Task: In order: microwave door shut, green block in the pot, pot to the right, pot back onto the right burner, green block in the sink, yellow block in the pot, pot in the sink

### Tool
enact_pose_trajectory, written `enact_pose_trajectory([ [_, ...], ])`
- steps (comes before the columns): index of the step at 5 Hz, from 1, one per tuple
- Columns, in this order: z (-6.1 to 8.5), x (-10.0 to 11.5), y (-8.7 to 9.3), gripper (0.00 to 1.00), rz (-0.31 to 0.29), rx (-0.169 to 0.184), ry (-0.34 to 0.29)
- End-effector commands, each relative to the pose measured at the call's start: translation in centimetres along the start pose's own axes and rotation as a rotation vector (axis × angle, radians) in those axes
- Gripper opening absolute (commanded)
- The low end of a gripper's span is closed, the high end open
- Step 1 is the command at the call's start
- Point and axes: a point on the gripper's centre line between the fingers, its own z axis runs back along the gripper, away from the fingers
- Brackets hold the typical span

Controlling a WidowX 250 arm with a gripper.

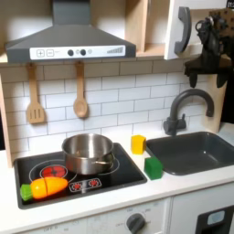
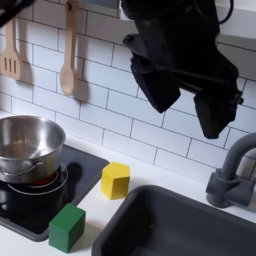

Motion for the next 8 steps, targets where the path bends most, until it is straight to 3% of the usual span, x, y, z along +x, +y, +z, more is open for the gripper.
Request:
enact_pose_trajectory([
  [1, -0.4, 1.6, 0.9, 1.00, 0.015, -0.001, -0.034],
  [3, -0.6, 2.5, 1.4, 1.00, 0.006, 0.009, -0.048],
  [8, -1.9, 4.6, 5.0, 1.00, 0.055, 0.056, -0.069],
])
